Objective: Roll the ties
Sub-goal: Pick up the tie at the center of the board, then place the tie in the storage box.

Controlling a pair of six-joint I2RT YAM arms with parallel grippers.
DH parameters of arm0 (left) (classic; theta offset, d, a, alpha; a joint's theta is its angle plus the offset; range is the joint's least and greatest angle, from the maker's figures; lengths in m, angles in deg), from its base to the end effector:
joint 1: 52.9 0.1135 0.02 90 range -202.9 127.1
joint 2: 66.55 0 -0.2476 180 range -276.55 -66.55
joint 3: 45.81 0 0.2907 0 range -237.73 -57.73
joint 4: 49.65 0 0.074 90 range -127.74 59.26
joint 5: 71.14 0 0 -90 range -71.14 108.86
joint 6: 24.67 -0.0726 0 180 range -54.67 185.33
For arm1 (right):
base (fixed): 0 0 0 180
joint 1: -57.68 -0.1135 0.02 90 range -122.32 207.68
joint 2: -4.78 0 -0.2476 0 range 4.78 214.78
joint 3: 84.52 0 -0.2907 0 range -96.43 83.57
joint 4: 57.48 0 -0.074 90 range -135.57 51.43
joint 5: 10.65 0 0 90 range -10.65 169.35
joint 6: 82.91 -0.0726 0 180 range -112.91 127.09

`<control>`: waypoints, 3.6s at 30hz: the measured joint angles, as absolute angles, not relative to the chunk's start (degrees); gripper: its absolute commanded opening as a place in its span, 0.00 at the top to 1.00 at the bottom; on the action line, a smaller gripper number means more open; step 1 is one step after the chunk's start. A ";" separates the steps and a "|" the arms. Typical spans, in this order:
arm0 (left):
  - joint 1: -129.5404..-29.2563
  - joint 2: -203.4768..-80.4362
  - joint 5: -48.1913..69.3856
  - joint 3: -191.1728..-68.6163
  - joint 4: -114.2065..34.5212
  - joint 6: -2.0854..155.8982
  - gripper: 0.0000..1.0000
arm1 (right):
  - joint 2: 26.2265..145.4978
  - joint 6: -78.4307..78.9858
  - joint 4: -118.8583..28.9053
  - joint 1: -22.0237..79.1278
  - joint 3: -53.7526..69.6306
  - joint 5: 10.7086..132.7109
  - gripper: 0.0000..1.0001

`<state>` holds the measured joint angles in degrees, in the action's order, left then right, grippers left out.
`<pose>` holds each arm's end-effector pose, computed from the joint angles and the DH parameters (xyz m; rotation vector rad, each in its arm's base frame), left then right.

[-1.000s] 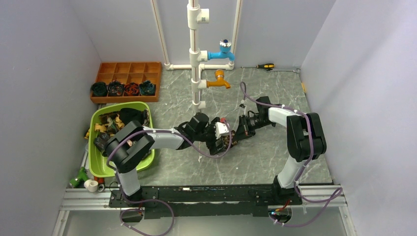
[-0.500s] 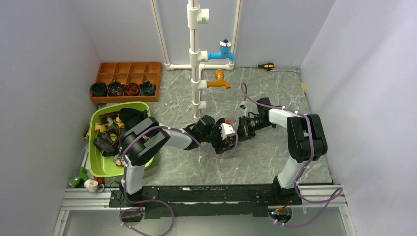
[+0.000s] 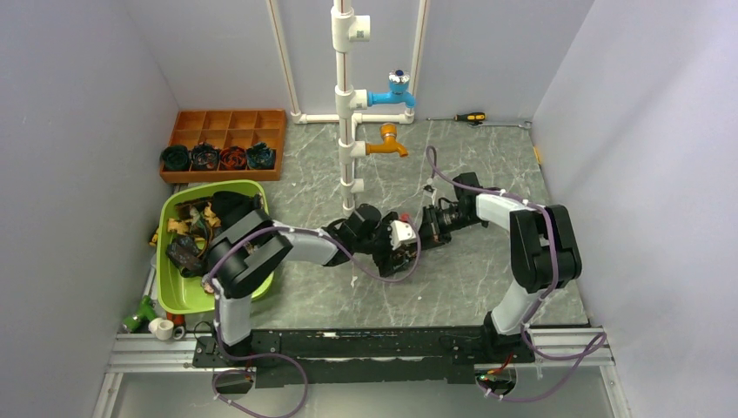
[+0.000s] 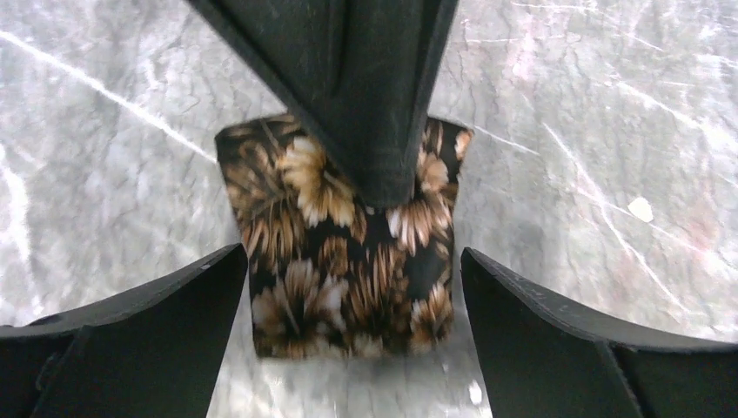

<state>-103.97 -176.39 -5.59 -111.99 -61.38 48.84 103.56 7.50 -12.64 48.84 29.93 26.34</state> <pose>0.2489 -0.3559 0.0716 1.4194 1.6538 -0.8046 0.3125 0.1073 0.0838 -0.3571 2.6739 1.3605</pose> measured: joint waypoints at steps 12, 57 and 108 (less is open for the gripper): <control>-98.02 -145.29 -4.45 -106.02 -45.95 54.19 0.01 | 92.59 10.03 -10.04 48.79 29.07 24.81 1.00; -92.84 -130.27 -29.52 -114.39 -23.96 52.44 0.01 | 65.10 31.17 -21.65 23.70 28.92 31.47 1.00; -98.96 -134.95 -17.89 -114.98 -19.00 40.92 0.52 | 64.22 30.45 -22.41 20.99 29.51 35.60 1.00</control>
<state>-98.96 -134.95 -17.89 -114.98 -19.00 40.92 64.22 30.45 -22.41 20.99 29.51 35.60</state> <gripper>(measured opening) 0.572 0.039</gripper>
